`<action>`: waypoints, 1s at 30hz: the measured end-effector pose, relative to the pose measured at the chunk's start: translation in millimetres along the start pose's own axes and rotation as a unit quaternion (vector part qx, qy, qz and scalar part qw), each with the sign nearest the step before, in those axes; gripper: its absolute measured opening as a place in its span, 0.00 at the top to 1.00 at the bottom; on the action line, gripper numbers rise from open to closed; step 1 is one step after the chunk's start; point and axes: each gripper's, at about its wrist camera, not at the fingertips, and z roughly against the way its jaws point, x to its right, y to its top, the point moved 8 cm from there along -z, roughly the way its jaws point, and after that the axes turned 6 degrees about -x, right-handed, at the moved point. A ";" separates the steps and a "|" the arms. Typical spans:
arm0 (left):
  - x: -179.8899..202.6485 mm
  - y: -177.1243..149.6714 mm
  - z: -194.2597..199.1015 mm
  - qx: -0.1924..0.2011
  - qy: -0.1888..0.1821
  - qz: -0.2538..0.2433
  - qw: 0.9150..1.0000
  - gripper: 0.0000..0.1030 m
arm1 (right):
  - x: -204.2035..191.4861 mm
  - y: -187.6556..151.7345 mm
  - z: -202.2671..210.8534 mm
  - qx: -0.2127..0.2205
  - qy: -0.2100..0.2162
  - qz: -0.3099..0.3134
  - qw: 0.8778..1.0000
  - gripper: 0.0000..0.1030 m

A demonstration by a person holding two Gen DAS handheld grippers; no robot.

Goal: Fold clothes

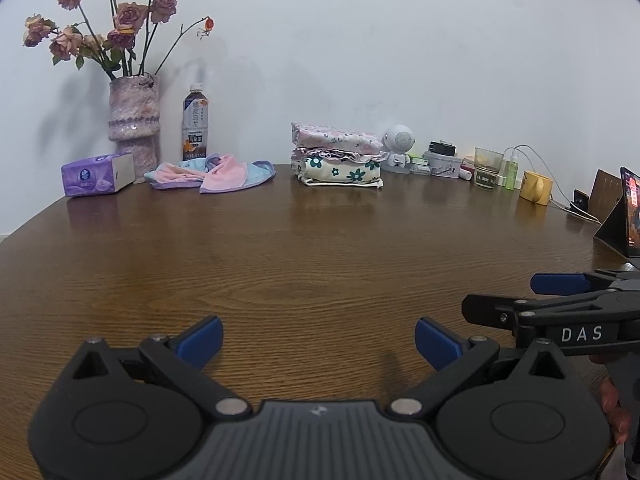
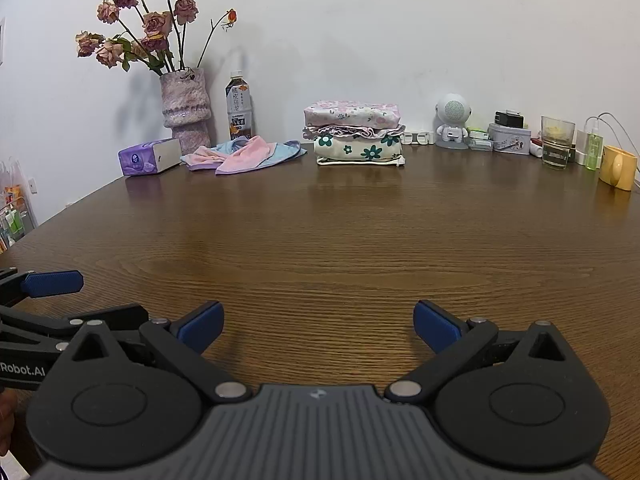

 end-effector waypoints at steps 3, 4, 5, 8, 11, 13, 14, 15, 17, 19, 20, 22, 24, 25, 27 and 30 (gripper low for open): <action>0.1 0.2 -0.1 -0.001 -0.002 0.000 1.000 0.01 | 0.0 -0.3 -0.4 0.000 0.000 0.000 1.000 0.00; 0.1 0.2 0.2 0.000 -0.003 0.001 1.000 0.01 | 0.0 -0.4 -0.3 0.000 0.000 0.000 1.000 0.00; 0.0 0.3 0.4 0.000 -0.003 0.001 1.000 0.01 | 0.0 -0.6 -0.2 0.000 0.000 0.000 1.000 0.00; 0.0 0.4 0.4 -0.002 -0.003 0.003 1.000 0.01 | 0.1 -1.0 -0.2 -0.001 0.000 0.000 1.000 0.00; -0.2 0.6 0.4 -0.002 -0.002 0.004 1.000 0.01 | 0.3 -1.4 0.0 0.000 0.000 -0.001 1.000 0.00; -0.1 0.9 0.1 -0.002 -0.001 0.004 1.000 0.01 | 0.5 -1.5 0.2 0.000 0.000 -0.001 1.000 0.00; 0.0 0.9 0.2 -0.002 -0.001 0.004 1.000 0.01 | 0.6 -1.4 0.0 0.001 0.000 -0.001 1.000 0.00; 0.0 0.8 0.3 -0.002 0.000 0.005 1.000 0.01 | 0.7 -1.3 -0.2 0.000 0.001 -0.001 1.000 0.00; 0.0 0.6 0.7 -0.002 0.000 0.005 1.000 0.01 | 0.9 -1.2 -0.2 0.000 0.001 -0.002 1.000 0.00; 0.0 0.2 1.4 -0.002 0.000 0.006 1.000 0.01 | 1.1 -1.3 -0.1 0.000 0.002 -0.002 1.000 0.00; -0.1 0.3 1.6 -0.001 0.000 0.006 1.000 0.01 | 1.2 -1.4 0.0 0.000 0.002 -0.002 1.000 0.00; -0.3 0.4 1.8 -0.001 0.000 0.005 1.000 0.01 | 1.3 -1.2 0.2 0.000 0.002 -0.002 1.000 0.00; 0.2 0.4 2.3 -0.001 0.000 0.005 1.000 0.01 | 1.6 -1.3 0.3 0.000 0.002 -0.003 1.000 0.00; 0.2 0.4 2.3 -0.001 0.000 0.004 1.000 0.01 | 1.8 -1.4 0.3 0.000 0.003 -0.004 1.000 0.00; 0.5 0.4 2.4 -0.001 0.001 0.003 1.000 0.01 | 2.2 -1.5 0.2 -0.001 0.003 -0.005 1.000 0.00; 0.7 0.6 2.6 0.000 0.000 0.004 1.000 0.01 | 1.9 -1.3 0.4 0.000 0.002 -0.004 1.000 0.00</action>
